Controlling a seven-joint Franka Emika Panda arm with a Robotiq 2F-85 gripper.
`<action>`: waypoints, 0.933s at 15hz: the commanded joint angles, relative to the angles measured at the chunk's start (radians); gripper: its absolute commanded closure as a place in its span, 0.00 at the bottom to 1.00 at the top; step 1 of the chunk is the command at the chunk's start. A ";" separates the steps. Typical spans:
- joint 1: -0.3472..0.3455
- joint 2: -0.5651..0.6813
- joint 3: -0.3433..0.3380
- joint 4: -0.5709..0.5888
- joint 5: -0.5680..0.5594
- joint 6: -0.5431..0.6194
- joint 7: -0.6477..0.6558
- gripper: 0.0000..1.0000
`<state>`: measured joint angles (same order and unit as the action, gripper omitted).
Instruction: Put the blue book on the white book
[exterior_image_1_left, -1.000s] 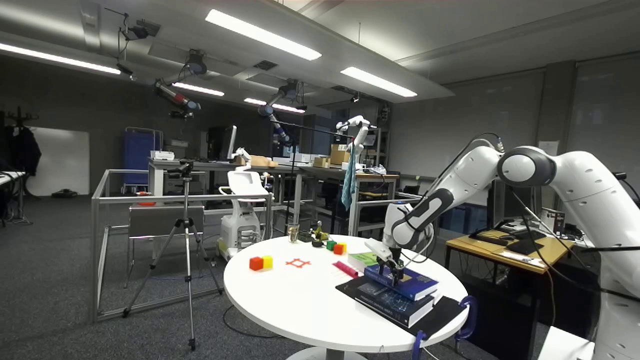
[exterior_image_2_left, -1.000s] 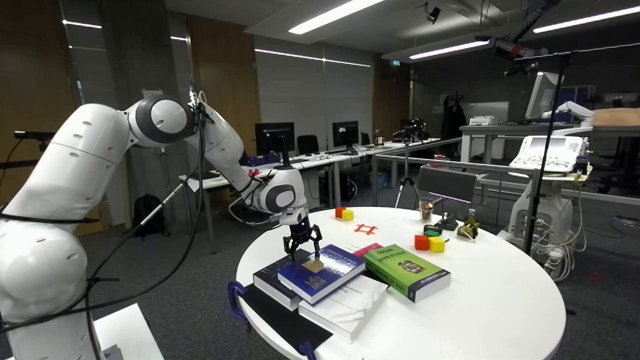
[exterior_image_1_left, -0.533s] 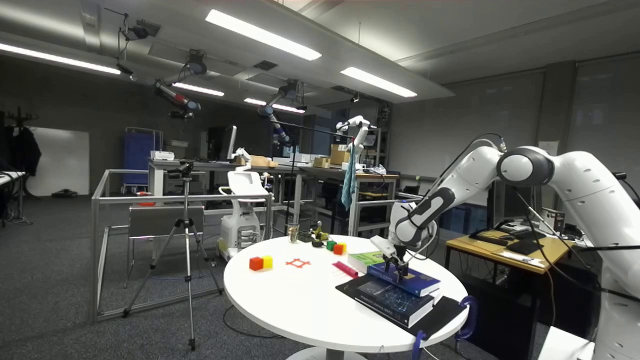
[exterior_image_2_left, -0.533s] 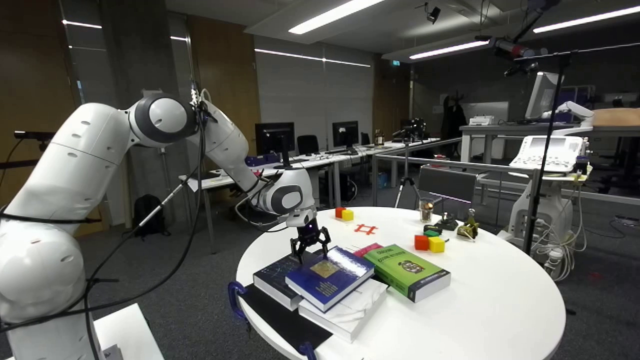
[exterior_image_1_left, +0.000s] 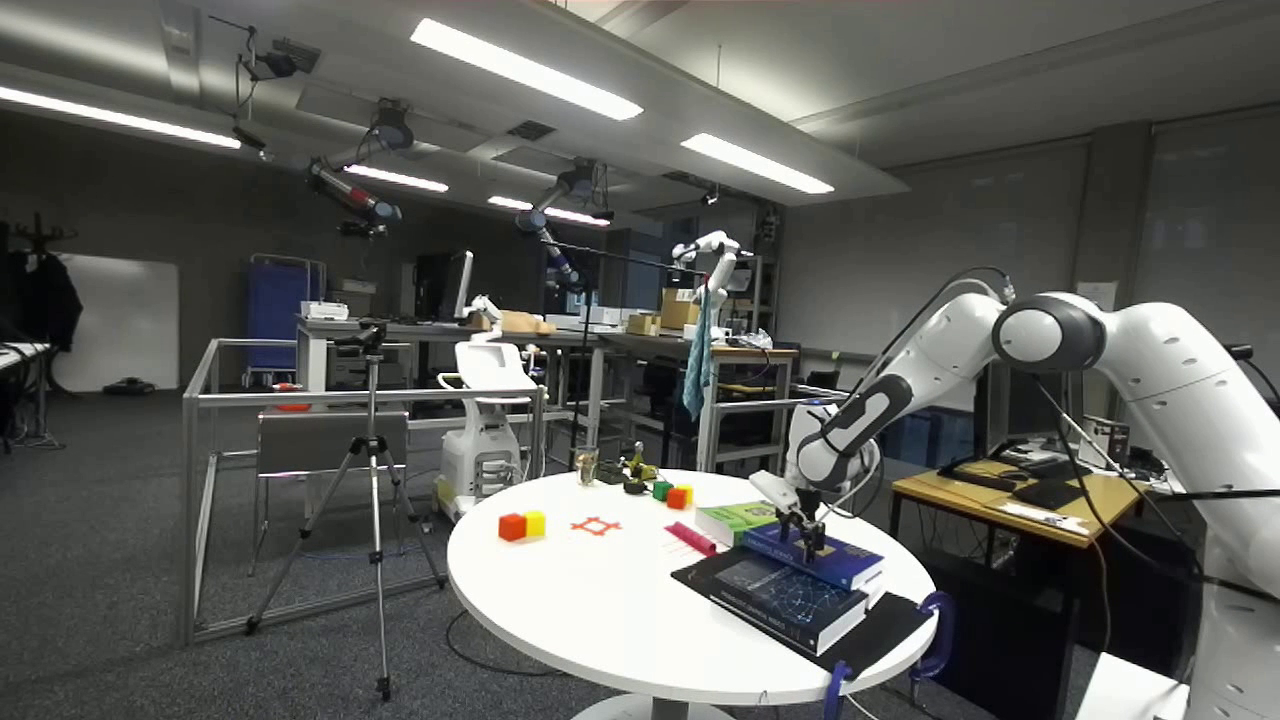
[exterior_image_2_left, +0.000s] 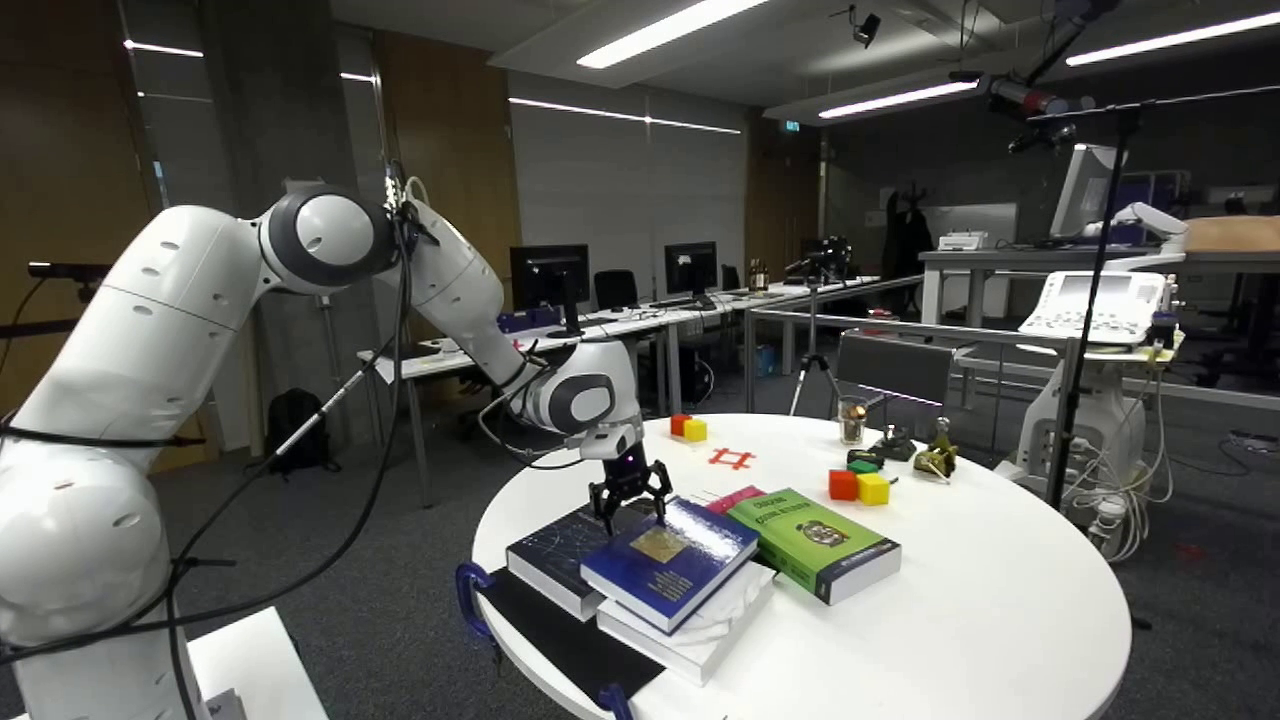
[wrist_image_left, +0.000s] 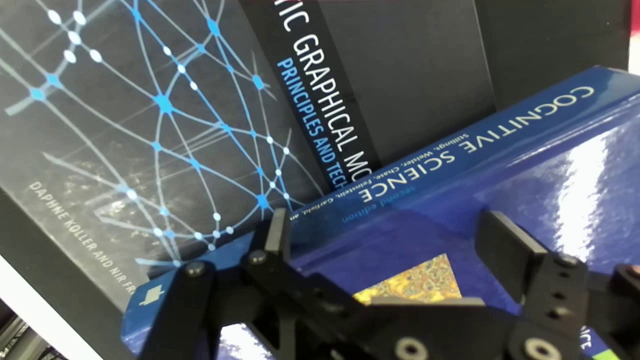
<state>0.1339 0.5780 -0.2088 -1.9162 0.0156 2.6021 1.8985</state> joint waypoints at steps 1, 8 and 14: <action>-0.018 -0.052 -0.004 -0.051 -0.003 -0.021 -0.005 0.00; -0.025 -0.079 -0.020 -0.092 -0.007 -0.016 -0.009 0.00; -0.042 -0.094 -0.023 -0.111 -0.004 -0.019 -0.016 0.00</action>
<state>0.1127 0.5437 -0.2347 -1.9773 0.0156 2.6021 1.8984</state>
